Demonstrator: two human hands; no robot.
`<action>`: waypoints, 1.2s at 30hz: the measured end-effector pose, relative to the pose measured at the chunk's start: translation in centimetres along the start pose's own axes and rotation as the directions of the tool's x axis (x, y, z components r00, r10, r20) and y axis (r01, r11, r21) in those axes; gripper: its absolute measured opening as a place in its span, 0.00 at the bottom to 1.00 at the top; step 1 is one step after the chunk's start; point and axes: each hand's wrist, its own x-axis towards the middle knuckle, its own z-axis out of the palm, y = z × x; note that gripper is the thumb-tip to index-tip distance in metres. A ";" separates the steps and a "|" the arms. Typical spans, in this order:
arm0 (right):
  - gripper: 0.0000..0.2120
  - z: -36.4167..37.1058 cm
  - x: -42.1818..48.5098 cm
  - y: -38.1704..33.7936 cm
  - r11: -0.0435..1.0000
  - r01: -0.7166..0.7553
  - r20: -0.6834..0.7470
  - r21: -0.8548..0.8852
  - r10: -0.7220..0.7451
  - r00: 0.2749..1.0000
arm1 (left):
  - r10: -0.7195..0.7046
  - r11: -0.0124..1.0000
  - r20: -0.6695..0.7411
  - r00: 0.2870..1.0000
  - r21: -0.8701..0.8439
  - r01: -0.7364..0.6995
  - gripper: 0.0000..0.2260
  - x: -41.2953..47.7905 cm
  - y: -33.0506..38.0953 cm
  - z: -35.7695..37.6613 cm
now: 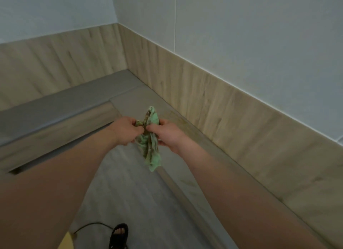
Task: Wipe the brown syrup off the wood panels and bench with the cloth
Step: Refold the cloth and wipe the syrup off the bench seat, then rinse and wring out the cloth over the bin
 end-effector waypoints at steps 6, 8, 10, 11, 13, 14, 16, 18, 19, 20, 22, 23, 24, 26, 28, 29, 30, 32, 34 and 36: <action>0.05 3.5 0.9 -0.8 0.946 0.105 -0.016 -0.308 -0.116 0.993 | -0.045 0.998 -0.114 0.992 0.028 0.049 0.12 -0.7 -3.9 -2.7; 0.08 5.0 1.8 -1.2 0.927 0.123 -0.020 -0.354 -0.139 0.990 | -0.052 0.998 -0.102 0.993 0.017 0.053 0.12 -1.2 -5.8 -3.9; 0.10 7.3 2.8 -1.5 0.934 0.123 -0.036 -0.335 -0.143 0.989 | -0.083 0.996 -0.079 0.993 -0.028 0.081 0.12 -2.0 -8.5 -5.4; 0.12 8.7 3.2 -1.5 0.948 0.106 -0.045 -0.301 -0.125 0.991 | -0.109 0.993 -0.069 0.992 -0.043 0.106 0.13 -2.6 -10.3 -6.5; 0.14 11.7 3.7 -1.6 0.968 0.076 -0.062 -0.238 -0.094 0.994 | -0.139 0.989 -0.078 0.987 -0.067 0.134 0.18 -4.4 -14.0 -8.7; 0.15 13.0 3.9 -1.6 0.972 0.088 -0.060 -0.219 -0.103 0.993 | -0.135 0.990 -0.096 0.986 -0.063 0.130 0.21 -5.1 -15.6 -9.7; 0.15 17.7 4.0 -1.7 0.958 0.123 -0.006 -0.259 -0.129 0.992 | -0.161 0.985 -0.133 0.978 -0.079 0.151 0.27 -7.7 -19.8 -12.0; 0.12 23.6 3.9 -1.5 0.954 0.159 0.053 -0.255 -0.151 0.987 | -0.184 0.964 -0.141 0.973 -0.219 0.150 0.27 -10.7 -24.5 -14.3; 0.12 26.1 4.4 -0.9 0.952 0.175 0.085 -0.252 -0.158 0.984 | -0.192 0.950 -0.123 0.974 -0.273 0.153 0.26 -12.2 -26.4 -15.4; 0.12 29.0 4.6 -0.3 0.950 0.179 0.104 -0.255 -0.157 0.982 | -0.195 0.943 -0.114 0.974 -0.295 0.154 0.27 -13.7 -29.1 -16.3; 0.12 33.9 4.8 0.6 0.947 0.177 0.114 -0.268 -0.151 0.982 | -0.213 0.951 -0.098 0.972 -0.248 0.183 0.26 -16.4 -34.0 -17.9; 0.13 37.8 3.2 0.5 0.941 0.181 0.133 -0.287 -0.148 0.980 | -0.238 0.953 -0.102 0.966 -0.217 0.212 0.18 -18.8 -37.5 -18.7; 0.12 39.3 2.9 0.7 0.931 0.197 0.128 -0.306 -0.165 0.978 | -0.217 0.963 -0.113 0.970 -0.189 0.194 0.09 -19.6 -39.5 -18.9; 0.11 45.5 0.8 1.5 0.946 0.185 0.163 -0.266 -0.145 0.976 | -0.273 0.955 -0.156 0.949 -0.161 0.248 0.04 -23.4 -45.6 -19.5; 0.11 50.4 -1.1 2.5 0.942 0.185 0.206 -0.282 -0.129 0.970 | -0.386 0.919 -0.168 0.907 -0.149 0.364 0.11 -26.9 -50.6 -20.2; 0.12 53.4 -1.9 3.5 0.928 0.195 0.234 -0.318 -0.122 0.965 | -0.451 0.888 -0.173 0.876 -0.186 0.421 0.16 -29.0 -53.5 -20.6; 0.11 55.3 -2.4 4.3 0.916 0.210 0.252 -0.341 -0.126 0.959 | -0.493 0.862 -0.176 0.852 -0.231 0.451 0.19 -30.4 -55.9 -20.7; 0.11 59.3 -3.2 6.1 0.910 0.200 0.298 -0.362 -0.091 0.950 | -0.549 0.815 -0.169 0.819 -0.324 0.480 0.23 -33.1 -60.1 -20.4; 0.12 63.5 -4.2 8.0 0.897 0.200 0.357 -0.395 -0.051 0.933 | -0.597 0.751 -0.126 0.792 -0.435 0.496 0.21 -35.3 -64.0 -19.7; 0.13 66.2 -5.0 9.5 0.884 0.196 0.386 -0.424 -0.020 0.922 | -0.653 0.637 -0.062 0.755 -0.583 0.504 0.17 -36.3 -66.2 -18.6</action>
